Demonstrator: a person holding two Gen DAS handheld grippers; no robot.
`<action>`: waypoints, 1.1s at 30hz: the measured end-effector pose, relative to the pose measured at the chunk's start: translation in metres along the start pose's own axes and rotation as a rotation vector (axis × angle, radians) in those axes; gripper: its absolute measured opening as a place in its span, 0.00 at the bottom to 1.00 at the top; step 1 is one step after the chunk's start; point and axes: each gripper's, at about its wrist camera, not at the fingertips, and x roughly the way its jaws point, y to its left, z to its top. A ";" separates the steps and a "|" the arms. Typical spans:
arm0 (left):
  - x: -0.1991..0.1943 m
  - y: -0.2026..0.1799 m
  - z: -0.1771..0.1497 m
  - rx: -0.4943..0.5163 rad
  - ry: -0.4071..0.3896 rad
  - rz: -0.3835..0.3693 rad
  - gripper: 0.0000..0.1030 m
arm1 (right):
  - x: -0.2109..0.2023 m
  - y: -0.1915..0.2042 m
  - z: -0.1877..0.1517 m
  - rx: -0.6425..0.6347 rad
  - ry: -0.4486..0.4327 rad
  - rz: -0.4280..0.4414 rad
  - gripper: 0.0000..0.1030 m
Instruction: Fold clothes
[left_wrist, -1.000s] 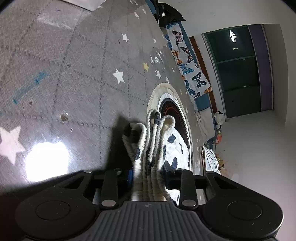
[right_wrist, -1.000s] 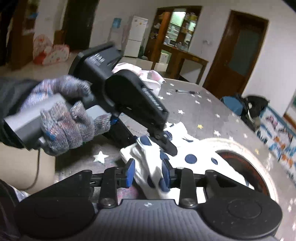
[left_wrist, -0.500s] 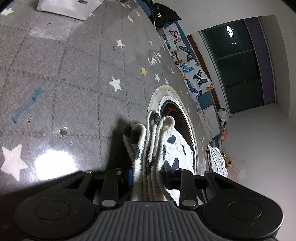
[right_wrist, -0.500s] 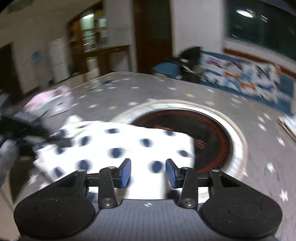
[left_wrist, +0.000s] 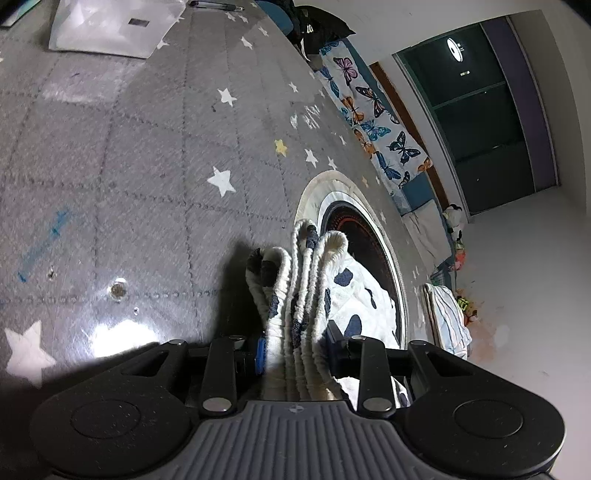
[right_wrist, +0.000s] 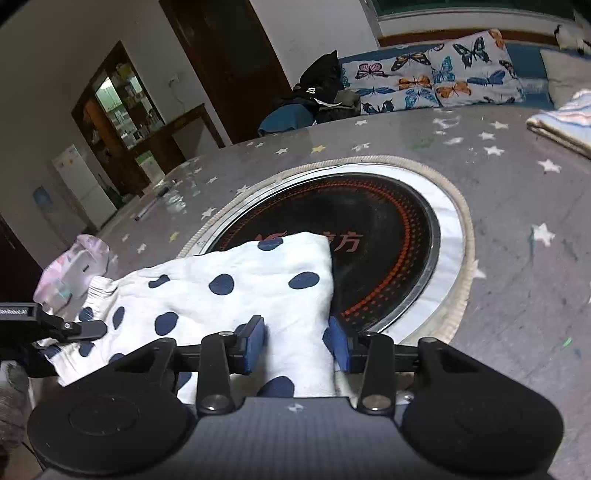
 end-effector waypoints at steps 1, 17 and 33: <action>0.001 -0.001 0.000 0.005 0.001 0.006 0.32 | -0.001 0.001 -0.001 0.009 -0.004 0.006 0.29; 0.039 -0.081 -0.004 0.182 0.080 -0.023 0.31 | -0.073 -0.018 -0.008 0.120 -0.209 -0.023 0.05; 0.149 -0.211 -0.046 0.406 0.242 -0.100 0.31 | -0.165 -0.117 0.002 0.194 -0.348 -0.291 0.05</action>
